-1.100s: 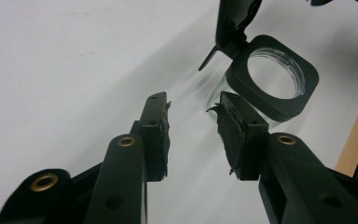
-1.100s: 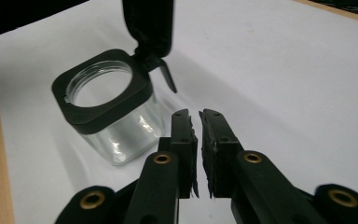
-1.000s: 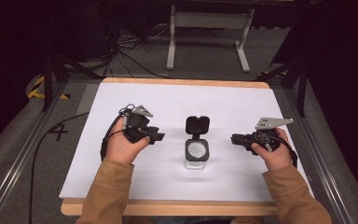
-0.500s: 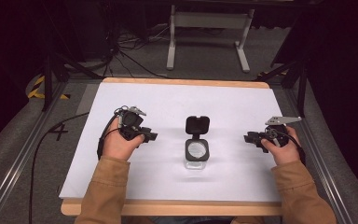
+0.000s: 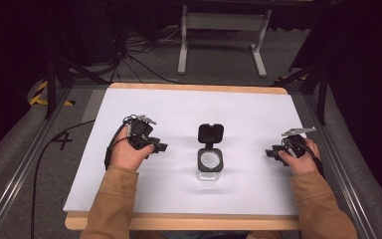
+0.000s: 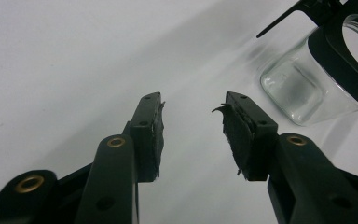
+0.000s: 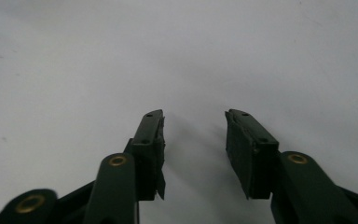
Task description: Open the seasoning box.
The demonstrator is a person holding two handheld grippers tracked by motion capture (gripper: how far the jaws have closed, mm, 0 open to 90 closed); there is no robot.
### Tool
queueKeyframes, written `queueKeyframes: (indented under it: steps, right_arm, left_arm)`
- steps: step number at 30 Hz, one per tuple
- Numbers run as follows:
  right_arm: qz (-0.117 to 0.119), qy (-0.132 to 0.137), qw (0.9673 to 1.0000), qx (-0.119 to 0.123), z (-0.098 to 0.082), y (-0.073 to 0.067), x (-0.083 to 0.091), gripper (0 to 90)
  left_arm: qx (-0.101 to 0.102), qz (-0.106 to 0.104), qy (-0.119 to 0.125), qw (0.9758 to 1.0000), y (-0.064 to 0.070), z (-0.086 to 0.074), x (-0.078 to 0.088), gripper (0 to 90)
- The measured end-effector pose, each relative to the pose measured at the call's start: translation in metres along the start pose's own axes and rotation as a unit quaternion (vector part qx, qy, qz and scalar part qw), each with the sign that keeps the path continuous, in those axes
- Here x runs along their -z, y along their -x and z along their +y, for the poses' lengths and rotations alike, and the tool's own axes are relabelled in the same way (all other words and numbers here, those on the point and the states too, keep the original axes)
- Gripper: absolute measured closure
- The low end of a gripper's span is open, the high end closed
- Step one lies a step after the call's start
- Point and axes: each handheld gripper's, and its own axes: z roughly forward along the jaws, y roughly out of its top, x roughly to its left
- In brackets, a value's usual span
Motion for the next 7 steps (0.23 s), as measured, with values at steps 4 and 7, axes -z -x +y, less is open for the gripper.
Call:
queueKeyframes:
  steps: [4, 7]
  right_arm:
    - [0.010, 0.020, 0.9996, -0.017, -0.0005, 0.0025, 0.0009, 47.8]
    - [0.030, 0.057, 0.9977, -0.022, 0.0019, 0.0024, 0.0054, 45.4]
  left_arm:
    - [-0.005, -0.003, 0.006, 1.0000, 0.0008, 0.0003, 0.0003, 56.5]
    - [-0.005, -0.005, 0.009, 0.9999, 0.0019, 0.0004, 0.0004, 55.3]
